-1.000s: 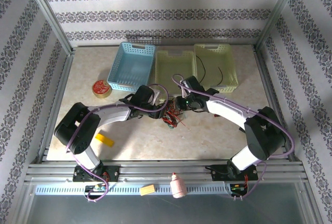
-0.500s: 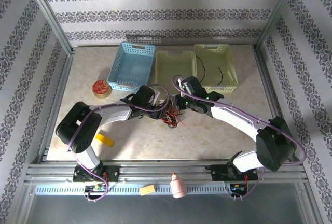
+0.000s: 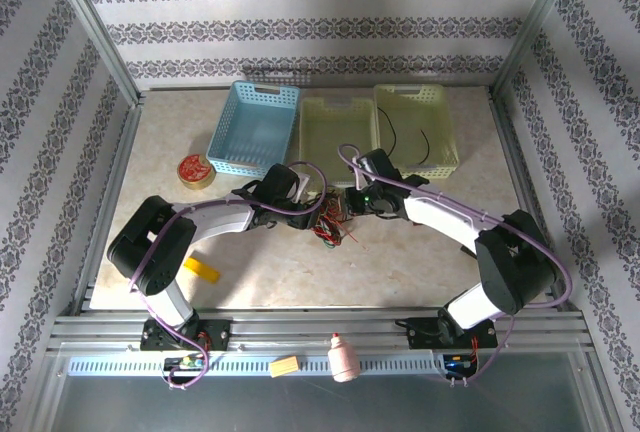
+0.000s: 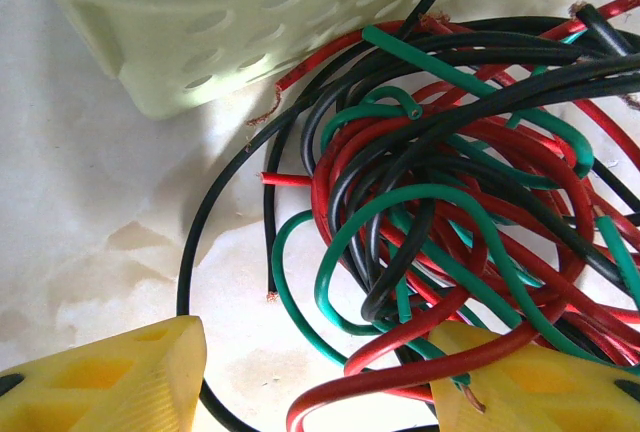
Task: Untangle the cables
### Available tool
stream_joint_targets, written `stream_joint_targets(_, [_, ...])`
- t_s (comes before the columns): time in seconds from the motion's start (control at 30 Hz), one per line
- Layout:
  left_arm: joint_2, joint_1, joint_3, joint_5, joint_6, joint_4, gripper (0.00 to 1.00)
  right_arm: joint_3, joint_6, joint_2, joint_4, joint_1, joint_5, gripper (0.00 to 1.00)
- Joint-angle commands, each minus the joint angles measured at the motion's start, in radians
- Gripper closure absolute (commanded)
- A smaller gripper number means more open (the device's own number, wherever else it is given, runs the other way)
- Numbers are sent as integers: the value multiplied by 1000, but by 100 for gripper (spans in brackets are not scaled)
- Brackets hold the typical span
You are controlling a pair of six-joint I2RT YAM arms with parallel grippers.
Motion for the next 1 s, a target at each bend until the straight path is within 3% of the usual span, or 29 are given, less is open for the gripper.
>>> stream_joint_targets(0.0, [17, -16, 23, -15, 18, -32, 40, -25, 24, -5, 4, -19, -16, 73])
stream_joint_targets(0.27, [23, -22, 31, -17, 26, -38, 39, -13, 37, 51, 42, -24, -43, 74])
stream_joint_targets(0.4, [26, -25, 35, -18, 29, -43, 39, 7, 37, 76, 57, -24, -40, 79])
stream_joint_targets(0.77, [46, -31, 48, -13, 43, -56, 39, 29, 41, 120, 93, -18, -84, 77])
stream_joint_targets(0.8, [46, -33, 49, -15, 44, -57, 40, 29, 39, 121, 95, -18, -83, 79])
stream_joint_targets(0.87, [51, -33, 50, -15, 44, -58, 40, 29, 40, 120, 98, -20, -83, 91])
stream_joint_targets(0.9, [54, -34, 52, -15, 46, -59, 42, 27, 41, 119, 98, -20, -83, 97])
stream_joint_targets(0.97, [62, -34, 58, -20, 44, -61, 51, 24, 41, 110, 99, -20, -84, 100])
